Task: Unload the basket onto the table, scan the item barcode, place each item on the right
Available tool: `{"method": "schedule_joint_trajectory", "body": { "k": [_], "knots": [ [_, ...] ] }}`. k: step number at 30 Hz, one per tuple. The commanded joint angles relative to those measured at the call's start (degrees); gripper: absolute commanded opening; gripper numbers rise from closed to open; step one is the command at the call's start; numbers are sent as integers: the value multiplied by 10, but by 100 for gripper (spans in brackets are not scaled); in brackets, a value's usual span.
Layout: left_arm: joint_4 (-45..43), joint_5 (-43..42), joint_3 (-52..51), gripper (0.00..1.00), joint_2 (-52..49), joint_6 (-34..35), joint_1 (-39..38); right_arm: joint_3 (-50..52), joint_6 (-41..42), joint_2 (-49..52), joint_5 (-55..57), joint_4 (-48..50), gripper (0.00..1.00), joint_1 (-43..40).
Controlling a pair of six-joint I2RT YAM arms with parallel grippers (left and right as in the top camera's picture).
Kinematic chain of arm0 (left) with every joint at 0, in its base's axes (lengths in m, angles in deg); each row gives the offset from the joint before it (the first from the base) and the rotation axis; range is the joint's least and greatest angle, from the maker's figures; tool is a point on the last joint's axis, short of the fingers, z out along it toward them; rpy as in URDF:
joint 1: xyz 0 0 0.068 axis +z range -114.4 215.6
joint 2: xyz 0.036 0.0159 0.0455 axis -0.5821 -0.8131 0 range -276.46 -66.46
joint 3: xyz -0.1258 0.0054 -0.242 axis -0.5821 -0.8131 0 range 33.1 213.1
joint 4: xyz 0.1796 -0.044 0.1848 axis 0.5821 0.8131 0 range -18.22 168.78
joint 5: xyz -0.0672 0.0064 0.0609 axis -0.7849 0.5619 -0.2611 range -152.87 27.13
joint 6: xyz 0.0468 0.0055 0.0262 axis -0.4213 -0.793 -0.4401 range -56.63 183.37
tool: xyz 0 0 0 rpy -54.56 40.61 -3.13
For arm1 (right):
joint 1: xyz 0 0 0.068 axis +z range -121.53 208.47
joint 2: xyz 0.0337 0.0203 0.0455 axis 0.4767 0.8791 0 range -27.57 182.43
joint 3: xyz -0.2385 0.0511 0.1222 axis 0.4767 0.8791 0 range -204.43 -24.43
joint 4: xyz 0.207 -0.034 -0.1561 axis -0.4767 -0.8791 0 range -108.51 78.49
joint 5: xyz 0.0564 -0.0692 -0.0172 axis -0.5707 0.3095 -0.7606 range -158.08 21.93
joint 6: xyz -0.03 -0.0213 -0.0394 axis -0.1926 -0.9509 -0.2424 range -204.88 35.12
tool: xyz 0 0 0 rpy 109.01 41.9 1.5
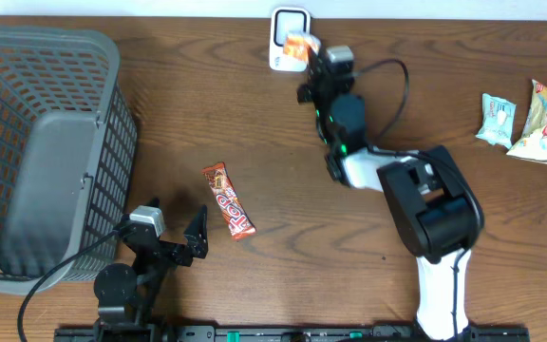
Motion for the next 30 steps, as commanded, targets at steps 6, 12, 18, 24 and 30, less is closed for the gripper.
{"method": "schedule_joint_trajectory", "body": {
  "k": [6,12,18,24,30],
  "knots": [
    [14,2,-9,98,0,-10,1,-234,-64,129,8,-114,1,-14],
    [14,1,-9,98,0,-10,1,-335,-64,207,9,-163,1,-23],
    [14,1,-9,98,0,-10,1,-342,-64,221,9,-169,1,-25],
    [14,1,-9,98,0,-10,1,-342,-64,211,9,-125,1,-25],
    [14,1,-9,98,0,-10,1,-338,-65,140,37,-194,1,-24]
  ]
}}
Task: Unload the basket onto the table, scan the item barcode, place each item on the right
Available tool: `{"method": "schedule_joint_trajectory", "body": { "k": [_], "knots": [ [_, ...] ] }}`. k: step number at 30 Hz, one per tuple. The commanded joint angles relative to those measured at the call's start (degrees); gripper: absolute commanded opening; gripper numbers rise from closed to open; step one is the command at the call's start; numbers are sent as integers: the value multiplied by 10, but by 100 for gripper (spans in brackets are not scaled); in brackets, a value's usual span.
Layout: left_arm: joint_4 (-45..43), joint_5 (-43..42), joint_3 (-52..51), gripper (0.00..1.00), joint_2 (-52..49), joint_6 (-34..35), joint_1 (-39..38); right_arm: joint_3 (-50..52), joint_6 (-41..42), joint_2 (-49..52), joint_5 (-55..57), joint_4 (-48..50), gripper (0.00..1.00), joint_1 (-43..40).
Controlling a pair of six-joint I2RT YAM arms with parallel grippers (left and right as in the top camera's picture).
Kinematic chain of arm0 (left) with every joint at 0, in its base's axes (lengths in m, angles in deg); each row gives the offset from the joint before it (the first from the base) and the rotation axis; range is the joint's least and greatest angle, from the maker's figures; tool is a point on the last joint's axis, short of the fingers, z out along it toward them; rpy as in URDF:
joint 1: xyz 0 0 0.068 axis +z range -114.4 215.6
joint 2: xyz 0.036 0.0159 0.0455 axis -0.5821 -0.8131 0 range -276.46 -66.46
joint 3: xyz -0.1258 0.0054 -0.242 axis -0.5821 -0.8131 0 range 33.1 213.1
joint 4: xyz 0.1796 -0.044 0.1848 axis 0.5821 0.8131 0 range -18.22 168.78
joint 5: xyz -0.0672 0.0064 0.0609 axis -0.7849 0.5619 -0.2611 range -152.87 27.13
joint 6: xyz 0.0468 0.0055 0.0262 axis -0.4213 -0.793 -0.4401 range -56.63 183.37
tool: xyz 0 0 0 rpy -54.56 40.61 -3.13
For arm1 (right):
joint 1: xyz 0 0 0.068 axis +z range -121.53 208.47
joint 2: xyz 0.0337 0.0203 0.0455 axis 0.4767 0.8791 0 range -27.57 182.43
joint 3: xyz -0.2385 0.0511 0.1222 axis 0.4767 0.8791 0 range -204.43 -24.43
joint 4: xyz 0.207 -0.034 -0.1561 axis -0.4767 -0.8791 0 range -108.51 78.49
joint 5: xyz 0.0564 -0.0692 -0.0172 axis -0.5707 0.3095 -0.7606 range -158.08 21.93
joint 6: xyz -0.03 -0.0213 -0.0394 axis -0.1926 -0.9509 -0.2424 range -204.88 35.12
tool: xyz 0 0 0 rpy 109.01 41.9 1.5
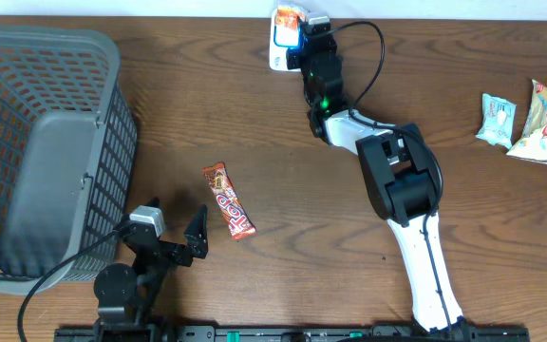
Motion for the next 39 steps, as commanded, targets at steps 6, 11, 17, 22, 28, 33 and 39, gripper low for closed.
{"method": "schedule_joint_trajectory", "body": {
  "k": [6,11,17,22,28,33,39],
  "knots": [
    [14,1,-9,98,0,-10,1,-9,-9,-170,262,-214,1,-9],
    [14,2,-9,98,0,-10,1,-9,-18,-226,430,-342,1,-40],
    [14,1,-9,98,0,-10,1,-9,-34,-223,454,-485,1,-129],
    [14,2,-9,98,0,-10,1,-9,29,-201,433,-559,1,-227],
    [14,1,-9,98,0,-10,1,-9,29,-176,305,-613,1,-333],
    [14,2,-9,98,0,-10,1,-9,33,-163,225,-651,1,-387],
    [14,2,-9,98,0,-10,1,-9,38,-165,222,-670,40,-406]
  ]
}}
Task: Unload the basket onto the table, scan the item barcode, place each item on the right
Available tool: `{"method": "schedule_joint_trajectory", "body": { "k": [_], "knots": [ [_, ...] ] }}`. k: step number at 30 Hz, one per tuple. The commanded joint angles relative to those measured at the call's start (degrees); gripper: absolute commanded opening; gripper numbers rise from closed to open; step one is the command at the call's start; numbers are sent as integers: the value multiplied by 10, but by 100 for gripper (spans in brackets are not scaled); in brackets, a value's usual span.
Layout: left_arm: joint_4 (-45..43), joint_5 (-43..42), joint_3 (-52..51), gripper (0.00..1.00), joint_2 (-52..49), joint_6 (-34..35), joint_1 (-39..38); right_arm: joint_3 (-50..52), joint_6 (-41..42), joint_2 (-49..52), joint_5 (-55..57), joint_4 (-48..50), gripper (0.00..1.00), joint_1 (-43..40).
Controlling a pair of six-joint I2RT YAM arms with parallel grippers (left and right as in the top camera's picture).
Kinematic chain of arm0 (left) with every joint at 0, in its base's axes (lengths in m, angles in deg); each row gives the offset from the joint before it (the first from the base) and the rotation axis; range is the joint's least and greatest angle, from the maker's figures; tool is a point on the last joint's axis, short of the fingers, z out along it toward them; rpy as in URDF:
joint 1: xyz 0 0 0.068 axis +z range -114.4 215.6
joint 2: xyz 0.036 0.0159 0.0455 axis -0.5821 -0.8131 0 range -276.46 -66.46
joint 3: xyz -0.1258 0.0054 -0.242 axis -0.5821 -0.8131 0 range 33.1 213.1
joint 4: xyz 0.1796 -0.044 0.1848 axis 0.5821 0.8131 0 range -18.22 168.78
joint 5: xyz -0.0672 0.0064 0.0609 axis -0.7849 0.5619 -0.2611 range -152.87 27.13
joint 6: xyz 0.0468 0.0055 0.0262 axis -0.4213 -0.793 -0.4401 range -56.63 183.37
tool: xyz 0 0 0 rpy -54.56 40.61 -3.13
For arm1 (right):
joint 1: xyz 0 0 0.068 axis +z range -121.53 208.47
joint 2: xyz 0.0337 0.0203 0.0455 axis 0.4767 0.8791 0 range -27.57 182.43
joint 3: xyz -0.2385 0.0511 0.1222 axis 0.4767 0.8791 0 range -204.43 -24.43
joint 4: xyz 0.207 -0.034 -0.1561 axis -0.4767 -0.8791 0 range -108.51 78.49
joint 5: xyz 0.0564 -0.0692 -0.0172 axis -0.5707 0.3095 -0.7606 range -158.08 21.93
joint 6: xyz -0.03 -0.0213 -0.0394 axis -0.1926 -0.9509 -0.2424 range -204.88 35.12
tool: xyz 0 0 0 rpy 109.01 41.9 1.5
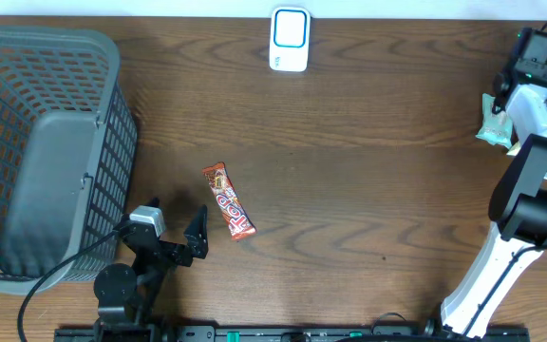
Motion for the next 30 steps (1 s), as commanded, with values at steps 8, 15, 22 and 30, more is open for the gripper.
{"method": "schedule_joint_trajectory", "body": {
  "k": [8,15,22,30],
  "knots": [
    [14,1,-9,98,0,-10,1,0,7,-76,-68,-8,99,39],
    [14,2,-9,98,0,-10,1,0,14,-160,-513,-112,99,96],
    [14,1,-9,98,0,-10,1,5,14,-152,-845,-169,99,194],
    [14,1,-9,98,0,-10,1,41,-55,-149,-805,-223,99,375]
  ]
}}
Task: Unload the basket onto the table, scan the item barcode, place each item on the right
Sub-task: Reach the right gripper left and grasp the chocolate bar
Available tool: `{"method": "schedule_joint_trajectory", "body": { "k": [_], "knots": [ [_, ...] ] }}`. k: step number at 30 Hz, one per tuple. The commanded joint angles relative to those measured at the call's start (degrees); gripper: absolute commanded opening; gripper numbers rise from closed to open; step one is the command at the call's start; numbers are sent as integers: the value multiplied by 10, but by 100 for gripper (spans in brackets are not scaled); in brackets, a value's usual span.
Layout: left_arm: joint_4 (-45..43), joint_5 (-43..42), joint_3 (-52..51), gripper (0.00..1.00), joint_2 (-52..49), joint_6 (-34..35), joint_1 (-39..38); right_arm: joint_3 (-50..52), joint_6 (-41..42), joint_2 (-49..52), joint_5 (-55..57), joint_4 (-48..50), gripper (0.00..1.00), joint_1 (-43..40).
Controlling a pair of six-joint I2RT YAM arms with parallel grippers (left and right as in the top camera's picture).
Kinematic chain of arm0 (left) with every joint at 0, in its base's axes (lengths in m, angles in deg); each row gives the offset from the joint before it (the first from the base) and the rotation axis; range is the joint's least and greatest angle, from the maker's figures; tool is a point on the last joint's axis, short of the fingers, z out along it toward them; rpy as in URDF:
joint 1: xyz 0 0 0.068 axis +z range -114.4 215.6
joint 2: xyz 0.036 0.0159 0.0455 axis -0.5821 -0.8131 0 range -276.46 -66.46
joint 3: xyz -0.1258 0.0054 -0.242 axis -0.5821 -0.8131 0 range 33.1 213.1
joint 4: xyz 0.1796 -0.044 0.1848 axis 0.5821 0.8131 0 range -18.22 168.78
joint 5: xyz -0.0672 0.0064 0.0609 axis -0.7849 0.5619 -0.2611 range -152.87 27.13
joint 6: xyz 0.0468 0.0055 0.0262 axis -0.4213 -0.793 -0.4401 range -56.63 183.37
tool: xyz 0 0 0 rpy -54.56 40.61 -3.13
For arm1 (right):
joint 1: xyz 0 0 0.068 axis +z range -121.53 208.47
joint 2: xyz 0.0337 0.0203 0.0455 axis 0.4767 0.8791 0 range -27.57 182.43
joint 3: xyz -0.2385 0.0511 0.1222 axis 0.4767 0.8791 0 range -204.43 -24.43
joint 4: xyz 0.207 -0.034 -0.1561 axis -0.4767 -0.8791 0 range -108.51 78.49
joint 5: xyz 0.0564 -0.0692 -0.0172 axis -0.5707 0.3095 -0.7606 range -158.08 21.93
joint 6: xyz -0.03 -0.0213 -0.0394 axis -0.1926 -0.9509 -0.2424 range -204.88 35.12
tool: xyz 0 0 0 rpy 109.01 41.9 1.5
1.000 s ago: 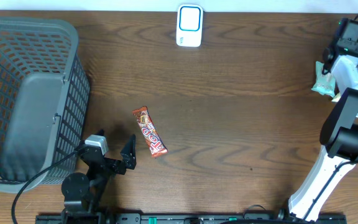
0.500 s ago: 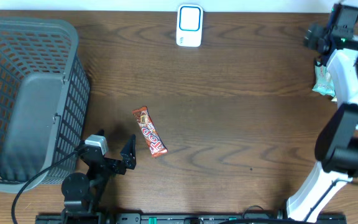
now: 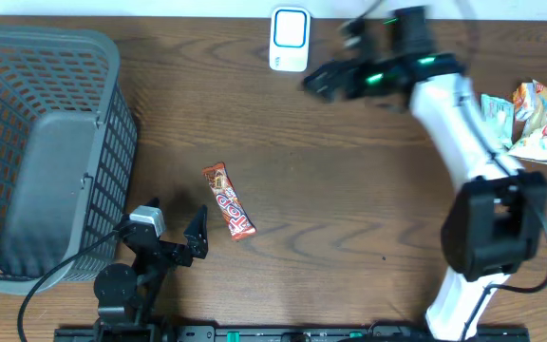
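Note:
A white barcode scanner (image 3: 290,40) stands at the table's far edge. My right gripper (image 3: 313,82) hovers just right of and below it, blurred by motion; its fingers look parted and nothing shows between them. A red-brown candy bar (image 3: 229,200) lies on the table left of centre. Close to the bar's lower left, my left gripper (image 3: 190,239) rests open near the front edge. An orange-and-white snack packet (image 3: 527,97) lies on the pile at the far right.
A large grey mesh basket (image 3: 112,123) fills the left side. A light blue packet (image 3: 497,114) and more snack packets lie at the right edge. The right arm stretches from its base at the front right up across the table.
My right gripper was over the snack pile at the far right and is now back beside the scanner, with no packet showing in it. The left arm and the candy bar have not moved.
My right gripper held an orange packet beside the scanner, then right at its face. Then it was at the snack pile on the right, the packet out of sight. Now an orange packet lies on that pile and the gripper is near the scanner again.

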Motion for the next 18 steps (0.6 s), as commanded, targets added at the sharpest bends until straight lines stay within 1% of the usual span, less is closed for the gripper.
{"method": "schedule_joint_trajectory", "body": {
  "k": [1,5,7,8,11,15,18],
  "knots": [
    [14,2,-9,98,0,-10,1,26,-43,3,12,-10,99,80],
    [14,1,-9,98,0,-10,1,69,-42,3,137,-6,99,179],
    [14,1,-9,98,0,-10,1,84,-42,3,162,-6,99,210],
    [14,1,-9,98,0,-10,1,103,-42,3,174,-3,99,243],
    [14,2,-9,98,0,-10,1,127,-43,3,183,16,99,285],
    [14,2,-9,98,0,-10,1,156,-42,3,252,60,99,329],
    [14,1,-9,98,0,-10,1,176,-40,3,269,84,99,354]
  ]
}}
